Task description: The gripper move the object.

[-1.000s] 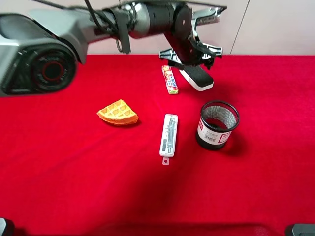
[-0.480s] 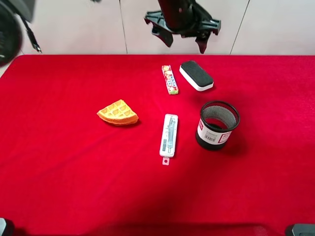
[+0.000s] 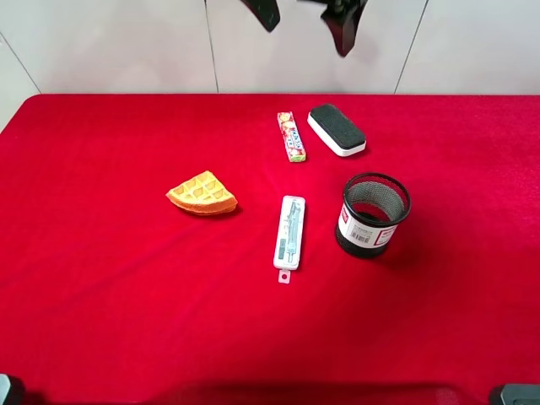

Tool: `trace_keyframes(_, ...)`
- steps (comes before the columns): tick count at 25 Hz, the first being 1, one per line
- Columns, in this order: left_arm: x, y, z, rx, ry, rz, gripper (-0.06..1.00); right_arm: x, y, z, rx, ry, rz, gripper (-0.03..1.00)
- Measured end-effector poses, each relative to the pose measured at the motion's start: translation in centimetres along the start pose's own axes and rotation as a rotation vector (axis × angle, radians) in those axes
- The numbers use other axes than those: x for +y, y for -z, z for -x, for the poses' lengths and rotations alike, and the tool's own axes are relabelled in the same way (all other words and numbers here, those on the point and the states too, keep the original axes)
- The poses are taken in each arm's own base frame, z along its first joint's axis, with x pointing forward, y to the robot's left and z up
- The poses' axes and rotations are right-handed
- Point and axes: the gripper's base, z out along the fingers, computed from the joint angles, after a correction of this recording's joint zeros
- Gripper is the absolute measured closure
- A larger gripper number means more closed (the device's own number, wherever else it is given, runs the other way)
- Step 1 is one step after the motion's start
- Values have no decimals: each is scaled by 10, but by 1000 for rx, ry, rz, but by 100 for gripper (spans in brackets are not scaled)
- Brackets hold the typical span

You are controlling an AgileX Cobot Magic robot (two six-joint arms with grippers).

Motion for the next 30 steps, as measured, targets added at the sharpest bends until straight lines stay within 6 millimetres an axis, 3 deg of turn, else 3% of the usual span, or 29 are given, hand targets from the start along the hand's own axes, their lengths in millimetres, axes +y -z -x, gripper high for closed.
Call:
trace_keyframes(4, -1, 29, -5, -37, -2, -13, -5, 0, 0, 0, 0, 0, 0, 27)
trace_keyframes(9, 0, 54, -34, 9, -3, -12, -5, 0, 0, 0, 0, 0, 1, 27)
trace_keyframes(24, 7, 141, -160, 25, -6, 1, -5, 0, 0, 0, 0, -1, 2, 27)
trace_keyframes(30, 9, 162, -216, 5, -4, -8, -5, 0, 0, 0, 0, -1, 2, 27)
